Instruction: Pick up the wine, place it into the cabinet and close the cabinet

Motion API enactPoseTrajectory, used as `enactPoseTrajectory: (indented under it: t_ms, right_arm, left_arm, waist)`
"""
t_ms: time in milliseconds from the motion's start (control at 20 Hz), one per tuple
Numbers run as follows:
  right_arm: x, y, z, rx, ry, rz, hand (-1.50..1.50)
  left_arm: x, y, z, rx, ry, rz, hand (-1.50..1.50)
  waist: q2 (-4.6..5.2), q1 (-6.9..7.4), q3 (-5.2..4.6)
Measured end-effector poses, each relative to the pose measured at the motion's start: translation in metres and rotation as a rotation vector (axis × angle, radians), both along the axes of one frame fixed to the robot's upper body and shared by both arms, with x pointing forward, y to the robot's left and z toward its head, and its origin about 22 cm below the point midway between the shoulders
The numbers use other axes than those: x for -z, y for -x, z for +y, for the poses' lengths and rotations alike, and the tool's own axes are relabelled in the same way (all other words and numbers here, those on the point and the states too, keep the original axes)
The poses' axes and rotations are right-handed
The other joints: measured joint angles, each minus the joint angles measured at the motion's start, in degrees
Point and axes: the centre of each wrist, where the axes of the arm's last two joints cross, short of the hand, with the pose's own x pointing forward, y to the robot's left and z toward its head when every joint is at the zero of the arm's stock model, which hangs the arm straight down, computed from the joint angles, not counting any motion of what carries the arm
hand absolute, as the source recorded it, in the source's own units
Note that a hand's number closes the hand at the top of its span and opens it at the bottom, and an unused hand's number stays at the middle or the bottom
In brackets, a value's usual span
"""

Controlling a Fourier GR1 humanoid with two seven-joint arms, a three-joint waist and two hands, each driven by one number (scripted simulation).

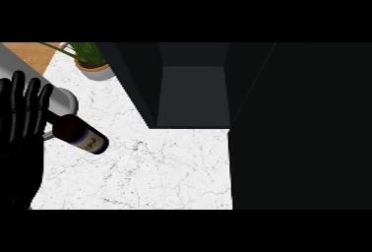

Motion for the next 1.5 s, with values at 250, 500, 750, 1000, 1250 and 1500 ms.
enactPoseTrajectory:
  t_ms: [250, 500, 750, 1000, 1250, 1500]
  right_arm:
    - [0.005, 0.016, -0.002, -0.035, -0.017, 0.013, -1.50]
    - [0.007, 0.035, 0.005, -0.199, -0.029, 0.118, -1.50]
    - [-0.012, 0.054, 0.002, -0.271, -0.028, 0.172, -1.50]
    - [-0.030, 0.060, 0.001, -0.288, -0.023, 0.186, -1.50]
    - [-0.037, 0.057, 0.006, -0.293, -0.019, 0.196, -1.50]
    - [-0.039, 0.058, 0.011, -0.304, -0.026, 0.213, -1.50]
  left_arm:
    - [0.005, 0.002, 0.013, 0.095, -0.042, 0.007, -1.50]
    - [0.016, 0.001, 0.014, 0.269, 0.084, 0.130, -1.50]
    - [0.000, 0.010, 0.011, 0.349, 0.160, 0.196, -1.50]
    - [-0.022, 0.027, 0.009, 0.377, 0.184, 0.201, -1.50]
    - [-0.036, 0.038, -0.001, 0.378, 0.197, 0.200, -1.50]
    - [-0.045, 0.038, -0.002, 0.353, 0.225, 0.226, -1.50]
  waist:
    - [-0.05, -0.25, 0.03]
    - [-0.13, -0.53, 0.01]
    - [-0.14, -0.39, 0.05]
    - [-0.11, -0.21, 0.05]
    - [-0.08, -0.19, 0.05]
    - [-0.09, -0.28, 0.06]
